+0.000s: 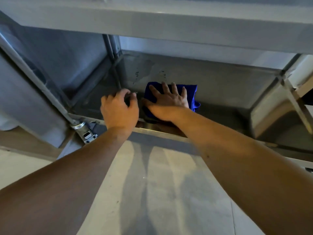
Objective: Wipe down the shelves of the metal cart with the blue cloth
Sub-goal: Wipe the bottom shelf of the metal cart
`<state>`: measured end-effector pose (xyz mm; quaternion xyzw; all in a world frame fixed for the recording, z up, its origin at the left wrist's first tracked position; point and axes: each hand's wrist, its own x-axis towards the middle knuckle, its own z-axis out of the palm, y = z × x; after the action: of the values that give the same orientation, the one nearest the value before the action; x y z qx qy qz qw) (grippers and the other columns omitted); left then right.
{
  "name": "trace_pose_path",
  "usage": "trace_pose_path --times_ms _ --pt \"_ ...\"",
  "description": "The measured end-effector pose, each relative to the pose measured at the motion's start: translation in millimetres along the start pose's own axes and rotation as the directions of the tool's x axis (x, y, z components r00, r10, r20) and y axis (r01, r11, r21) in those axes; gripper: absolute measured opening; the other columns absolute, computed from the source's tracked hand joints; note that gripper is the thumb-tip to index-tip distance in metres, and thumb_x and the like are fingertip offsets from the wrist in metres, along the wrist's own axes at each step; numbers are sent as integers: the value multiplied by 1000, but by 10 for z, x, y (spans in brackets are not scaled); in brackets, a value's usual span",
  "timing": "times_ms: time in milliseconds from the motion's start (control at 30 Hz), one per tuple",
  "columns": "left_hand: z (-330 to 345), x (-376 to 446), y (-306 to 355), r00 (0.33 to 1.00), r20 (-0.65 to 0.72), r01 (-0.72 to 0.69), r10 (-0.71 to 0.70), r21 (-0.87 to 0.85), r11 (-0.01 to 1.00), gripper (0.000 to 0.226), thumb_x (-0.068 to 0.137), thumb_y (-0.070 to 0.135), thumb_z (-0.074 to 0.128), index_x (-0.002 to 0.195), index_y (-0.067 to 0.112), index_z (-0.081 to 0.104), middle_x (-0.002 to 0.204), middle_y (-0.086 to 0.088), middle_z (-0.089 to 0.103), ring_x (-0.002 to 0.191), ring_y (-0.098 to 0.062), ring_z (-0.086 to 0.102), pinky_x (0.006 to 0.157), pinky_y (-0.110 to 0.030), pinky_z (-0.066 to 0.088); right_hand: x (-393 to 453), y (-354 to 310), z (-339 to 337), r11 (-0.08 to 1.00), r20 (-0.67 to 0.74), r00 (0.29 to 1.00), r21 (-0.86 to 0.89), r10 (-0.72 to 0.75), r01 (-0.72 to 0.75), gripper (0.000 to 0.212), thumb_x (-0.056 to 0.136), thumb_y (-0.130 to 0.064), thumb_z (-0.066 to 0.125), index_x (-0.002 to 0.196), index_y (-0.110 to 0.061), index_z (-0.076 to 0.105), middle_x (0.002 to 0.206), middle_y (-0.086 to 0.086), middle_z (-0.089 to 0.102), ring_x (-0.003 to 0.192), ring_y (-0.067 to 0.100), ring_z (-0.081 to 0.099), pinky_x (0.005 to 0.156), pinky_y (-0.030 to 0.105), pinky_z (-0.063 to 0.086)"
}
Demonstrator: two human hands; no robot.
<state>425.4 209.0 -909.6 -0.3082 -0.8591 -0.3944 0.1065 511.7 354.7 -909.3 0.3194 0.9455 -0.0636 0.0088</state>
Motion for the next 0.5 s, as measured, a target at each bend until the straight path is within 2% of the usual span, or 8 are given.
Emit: trace_pose_path --times_ms 67,200,333,500 --pt "33 56 -1 999 32 37 -38 42 998 37 95 49 49 114 23 66 109 -8 68 109 -32 51 92 -47 44 240 38 -36 1000 -10 1000 -14 21 -21 79 88 -82 13 158 -45 5 169 3 -1 153 35 -6 115 64 -7" --pt "103 29 -6 996 78 -55 38 233 971 41 96 50 41 120 22 60 122 -12 63 113 -37 50 95 -49 41 701 123 -107 996 -35 997 -40 73 -74 78 90 -81 16 159 -43 8 169 3 4 153 35 -1 117 62 -1" --pt "119 21 -3 997 70 -53 36 259 964 47 99 49 35 128 20 56 130 -12 59 118 -35 50 99 -53 41 1074 220 -126 993 -59 993 -53 105 -108 79 90 -81 15 159 -42 9 169 4 7 153 34 2 117 61 4" --pt "149 7 3 998 46 -45 34 251 967 46 98 49 36 126 19 58 127 -10 61 118 -34 52 99 -52 42 1438 280 -146 983 -65 984 -67 167 -172 81 89 -82 14 158 -41 11 168 6 11 152 36 6 116 63 6"
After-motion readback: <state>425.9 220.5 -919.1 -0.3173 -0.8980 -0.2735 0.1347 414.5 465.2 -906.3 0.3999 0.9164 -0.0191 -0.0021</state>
